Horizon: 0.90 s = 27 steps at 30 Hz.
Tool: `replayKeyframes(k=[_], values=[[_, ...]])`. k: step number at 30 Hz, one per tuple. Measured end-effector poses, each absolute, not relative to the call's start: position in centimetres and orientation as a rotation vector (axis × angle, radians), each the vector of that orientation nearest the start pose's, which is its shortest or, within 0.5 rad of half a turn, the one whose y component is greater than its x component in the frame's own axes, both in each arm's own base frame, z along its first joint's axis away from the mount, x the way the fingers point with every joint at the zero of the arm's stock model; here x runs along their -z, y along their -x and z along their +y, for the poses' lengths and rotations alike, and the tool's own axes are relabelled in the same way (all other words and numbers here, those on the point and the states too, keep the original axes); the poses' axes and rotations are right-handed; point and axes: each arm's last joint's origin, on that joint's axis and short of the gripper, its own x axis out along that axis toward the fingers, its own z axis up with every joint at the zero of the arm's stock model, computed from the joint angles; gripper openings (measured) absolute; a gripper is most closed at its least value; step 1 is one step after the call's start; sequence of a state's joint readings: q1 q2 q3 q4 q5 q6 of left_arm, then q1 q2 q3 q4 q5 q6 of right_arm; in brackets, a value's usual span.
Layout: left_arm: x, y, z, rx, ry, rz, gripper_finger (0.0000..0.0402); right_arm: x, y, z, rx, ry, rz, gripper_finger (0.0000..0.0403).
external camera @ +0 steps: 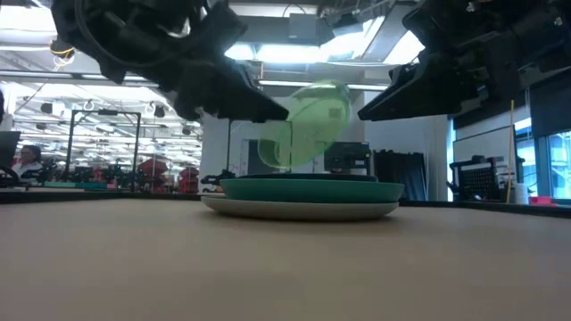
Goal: Stack plastic plates
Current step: Stack the light green plate on top of the light orange plate, then stack the light pink plate on top of the light green plate
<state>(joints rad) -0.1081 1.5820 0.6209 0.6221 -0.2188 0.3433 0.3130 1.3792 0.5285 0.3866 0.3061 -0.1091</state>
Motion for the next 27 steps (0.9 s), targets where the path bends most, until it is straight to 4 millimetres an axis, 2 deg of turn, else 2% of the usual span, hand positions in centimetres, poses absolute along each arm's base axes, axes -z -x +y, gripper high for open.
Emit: replayKeyframes(k=[12,23,27], values=[[-14.3,-30.9,-1.7,-0.070,-0.385,0.426,0.0013,-17.5,-25.2,7.2,-0.031,0.249,0.442,0.0159],[-14.2,-30.9,-1.6,-0.092,-0.309,0.429,0.0097,-17.5,-25.2,7.2,-0.031,0.250,0.444,0.0159],[-14.8,-30.7,-1.5,-0.130,-0.280,0.414,0.0120,-17.4,-25.1,7.2,-0.031,0.253,0.455,0.0159]])
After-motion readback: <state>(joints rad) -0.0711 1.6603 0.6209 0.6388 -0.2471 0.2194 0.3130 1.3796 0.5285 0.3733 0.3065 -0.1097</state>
